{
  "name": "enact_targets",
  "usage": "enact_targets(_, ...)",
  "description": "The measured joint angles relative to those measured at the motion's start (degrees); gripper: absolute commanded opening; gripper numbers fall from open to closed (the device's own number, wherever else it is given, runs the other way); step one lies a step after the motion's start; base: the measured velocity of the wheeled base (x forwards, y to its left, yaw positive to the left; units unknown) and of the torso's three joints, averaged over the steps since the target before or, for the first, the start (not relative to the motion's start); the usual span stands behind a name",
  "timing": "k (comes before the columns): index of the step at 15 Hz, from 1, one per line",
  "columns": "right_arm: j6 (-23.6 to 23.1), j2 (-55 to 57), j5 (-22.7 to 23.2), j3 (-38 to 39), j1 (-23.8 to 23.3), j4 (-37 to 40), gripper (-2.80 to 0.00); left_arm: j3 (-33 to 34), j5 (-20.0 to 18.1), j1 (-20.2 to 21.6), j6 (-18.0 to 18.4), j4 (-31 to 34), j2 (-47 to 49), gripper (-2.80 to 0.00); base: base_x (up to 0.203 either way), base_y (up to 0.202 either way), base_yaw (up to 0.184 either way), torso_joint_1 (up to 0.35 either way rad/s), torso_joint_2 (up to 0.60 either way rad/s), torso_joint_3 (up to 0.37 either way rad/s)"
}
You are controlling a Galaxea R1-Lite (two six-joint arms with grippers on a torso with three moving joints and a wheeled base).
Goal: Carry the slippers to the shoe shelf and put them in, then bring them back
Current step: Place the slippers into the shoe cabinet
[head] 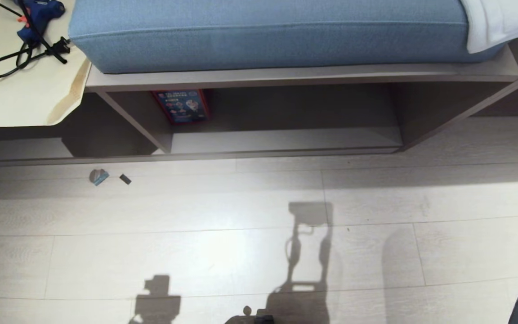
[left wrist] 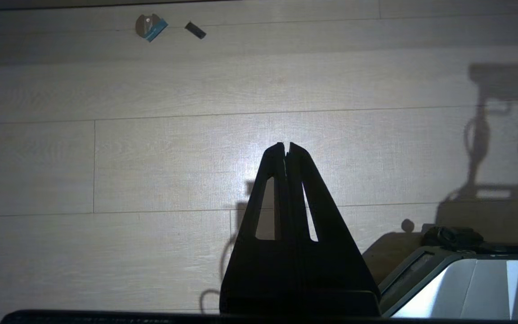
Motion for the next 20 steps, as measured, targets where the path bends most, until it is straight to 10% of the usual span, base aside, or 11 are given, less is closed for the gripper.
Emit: enact_targets(20,0.16,0.0,0.0,-0.02,0.0,0.02,-2.8,0.0,0.0,0.0,0.03,0.0,0.0,-2.8,0.0,0.0,0.0,0.002,0.0,-0.196)
